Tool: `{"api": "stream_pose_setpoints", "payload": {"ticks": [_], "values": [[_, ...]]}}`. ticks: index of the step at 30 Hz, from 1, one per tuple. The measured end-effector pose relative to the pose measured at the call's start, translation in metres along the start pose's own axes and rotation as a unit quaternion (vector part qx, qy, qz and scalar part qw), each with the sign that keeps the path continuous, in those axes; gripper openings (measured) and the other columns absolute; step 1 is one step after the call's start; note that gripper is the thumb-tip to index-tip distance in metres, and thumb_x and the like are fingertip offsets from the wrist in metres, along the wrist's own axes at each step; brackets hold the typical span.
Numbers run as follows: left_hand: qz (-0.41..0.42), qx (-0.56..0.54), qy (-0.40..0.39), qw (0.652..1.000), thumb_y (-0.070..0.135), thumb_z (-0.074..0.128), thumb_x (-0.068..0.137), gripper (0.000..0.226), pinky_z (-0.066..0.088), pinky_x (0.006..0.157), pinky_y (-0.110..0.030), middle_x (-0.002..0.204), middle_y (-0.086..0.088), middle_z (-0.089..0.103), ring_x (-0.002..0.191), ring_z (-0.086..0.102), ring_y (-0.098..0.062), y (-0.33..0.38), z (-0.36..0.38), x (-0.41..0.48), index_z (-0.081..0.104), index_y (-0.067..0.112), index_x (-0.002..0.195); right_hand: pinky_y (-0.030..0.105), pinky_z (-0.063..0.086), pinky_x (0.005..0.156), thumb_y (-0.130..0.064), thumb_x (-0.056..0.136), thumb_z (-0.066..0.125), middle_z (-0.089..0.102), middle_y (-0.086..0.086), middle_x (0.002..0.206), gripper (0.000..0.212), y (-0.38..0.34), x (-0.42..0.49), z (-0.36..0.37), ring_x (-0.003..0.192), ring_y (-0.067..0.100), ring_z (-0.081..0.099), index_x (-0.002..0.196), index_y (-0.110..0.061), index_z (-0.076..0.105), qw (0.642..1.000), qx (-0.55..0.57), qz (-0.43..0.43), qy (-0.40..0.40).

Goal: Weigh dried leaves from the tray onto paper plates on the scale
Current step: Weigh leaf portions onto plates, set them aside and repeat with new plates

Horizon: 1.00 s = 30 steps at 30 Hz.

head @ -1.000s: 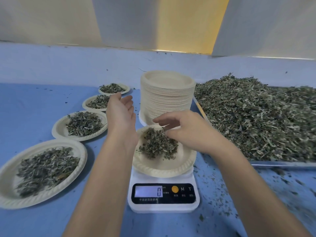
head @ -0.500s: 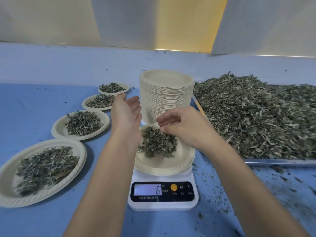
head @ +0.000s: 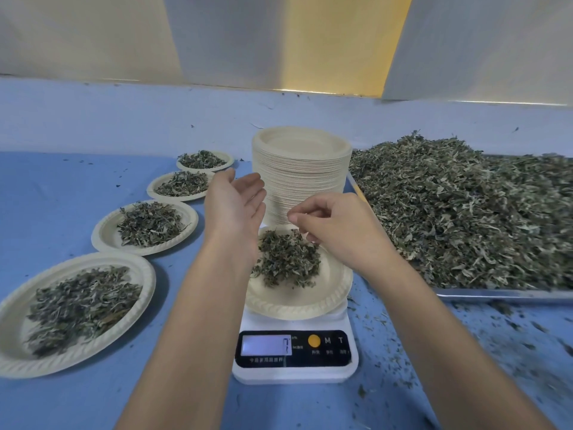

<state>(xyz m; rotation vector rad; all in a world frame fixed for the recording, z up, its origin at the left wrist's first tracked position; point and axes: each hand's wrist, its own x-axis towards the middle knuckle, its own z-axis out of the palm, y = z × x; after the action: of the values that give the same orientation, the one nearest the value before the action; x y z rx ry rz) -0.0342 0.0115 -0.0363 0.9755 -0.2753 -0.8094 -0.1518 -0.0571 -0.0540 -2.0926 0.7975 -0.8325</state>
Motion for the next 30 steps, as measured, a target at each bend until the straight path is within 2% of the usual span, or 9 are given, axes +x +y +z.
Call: {"api": "stream_pose_setpoints", "payload": {"ticks": [2,4,8,12,17,21,24,27,30], "values": [[-0.008,-0.008,-0.028,1.000,0.031,0.031,0.101,0.041,0.038,0.104,-0.030,0.125,-0.014,0.059,0.121,0.052,-0.022,0.001,0.003,-0.002,0.058,0.003,0.111,0.007,0.045,0.062,-0.014,0.078,0.075,0.066,-0.009,0.073,0.014,0.003,0.001,-0.001,0.064,-0.001,0.058,0.085,-0.026,0.071,1.000,-0.015,0.009,-0.014],[-0.015,-0.009,-0.047,0.999,0.031,0.031,0.100,0.040,0.038,0.106,-0.031,0.124,-0.015,0.059,0.121,0.053,-0.022,0.001,0.006,-0.005,0.060,0.004,0.105,0.008,0.045,0.065,-0.007,0.075,0.077,0.065,-0.011,0.075,0.023,0.008,0.002,-0.003,0.064,-0.001,0.056,0.087,-0.026,0.071,0.999,0.002,0.028,-0.033],[-0.027,-0.001,-0.067,0.997,0.031,0.033,0.100,0.039,0.039,0.106,-0.033,0.122,-0.015,0.061,0.118,0.055,-0.023,-0.003,0.013,-0.011,0.061,0.004,0.101,0.023,0.052,0.062,-0.021,0.081,0.073,0.064,-0.009,0.062,0.002,0.015,0.004,-0.013,0.054,0.001,0.056,0.083,-0.022,0.072,0.997,0.052,0.056,0.014],[-0.038,0.010,-0.090,0.995,0.032,0.033,0.099,0.040,0.038,0.106,-0.033,0.123,-0.015,0.060,0.119,0.054,-0.022,-0.007,0.024,-0.016,0.061,0.005,0.099,0.028,0.053,0.073,-0.021,0.085,0.069,0.069,-0.004,0.073,0.004,0.026,0.002,-0.032,0.063,0.007,0.060,0.084,-0.023,0.072,0.997,-0.015,0.061,0.053],[-0.041,0.009,-0.101,0.994,0.032,0.032,0.099,0.040,0.038,0.105,-0.032,0.123,-0.016,0.060,0.119,0.054,-0.023,-0.014,0.038,-0.018,0.061,0.005,0.099,0.032,0.055,0.078,-0.018,0.083,0.071,0.072,0.005,0.080,0.006,0.026,-0.003,-0.040,0.070,0.010,0.064,0.087,-0.022,0.073,0.998,0.024,0.055,0.020],[-0.028,0.004,-0.084,0.996,0.030,0.032,0.099,0.039,0.040,0.104,-0.031,0.120,-0.015,0.062,0.117,0.056,-0.022,-0.013,0.035,-0.016,0.061,0.004,0.103,0.031,0.054,0.077,-0.014,0.081,0.072,0.069,-0.002,0.069,0.010,0.019,-0.002,-0.030,0.060,0.004,0.061,0.081,-0.024,0.073,0.999,0.037,0.014,-0.004],[-0.018,0.021,-0.084,0.996,0.029,0.034,0.099,0.038,0.040,0.104,-0.031,0.119,-0.014,0.063,0.115,0.057,-0.021,-0.007,0.029,-0.015,0.062,0.005,0.101,0.026,0.051,0.071,-0.014,0.082,0.069,0.062,-0.011,0.061,0.012,0.022,0.002,-0.016,0.059,0.001,0.056,0.080,-0.025,0.073,0.998,0.052,0.019,0.034],[0.024,0.072,-0.054,0.996,0.024,0.037,0.098,0.031,0.042,0.100,-0.028,0.115,-0.008,0.066,0.111,0.059,-0.016,-0.003,0.017,-0.014,0.063,0.007,0.103,0.022,0.046,0.070,-0.015,0.086,0.063,0.062,-0.016,0.069,0.018,0.028,0.001,-0.002,0.067,-0.001,0.056,0.081,-0.031,0.071,0.993,0.070,0.034,0.089],[0.076,0.168,0.022,0.983,0.019,0.039,0.096,0.025,0.038,0.097,-0.025,0.117,-0.001,0.065,0.112,0.055,-0.010,0.001,-0.003,-0.008,0.064,0.015,0.101,0.020,0.045,0.078,-0.014,0.091,0.057,0.065,-0.020,0.085,0.024,0.037,-0.002,0.002,0.084,-0.003,0.059,0.083,-0.034,0.067,0.987,0.091,0.062,0.113]]}}
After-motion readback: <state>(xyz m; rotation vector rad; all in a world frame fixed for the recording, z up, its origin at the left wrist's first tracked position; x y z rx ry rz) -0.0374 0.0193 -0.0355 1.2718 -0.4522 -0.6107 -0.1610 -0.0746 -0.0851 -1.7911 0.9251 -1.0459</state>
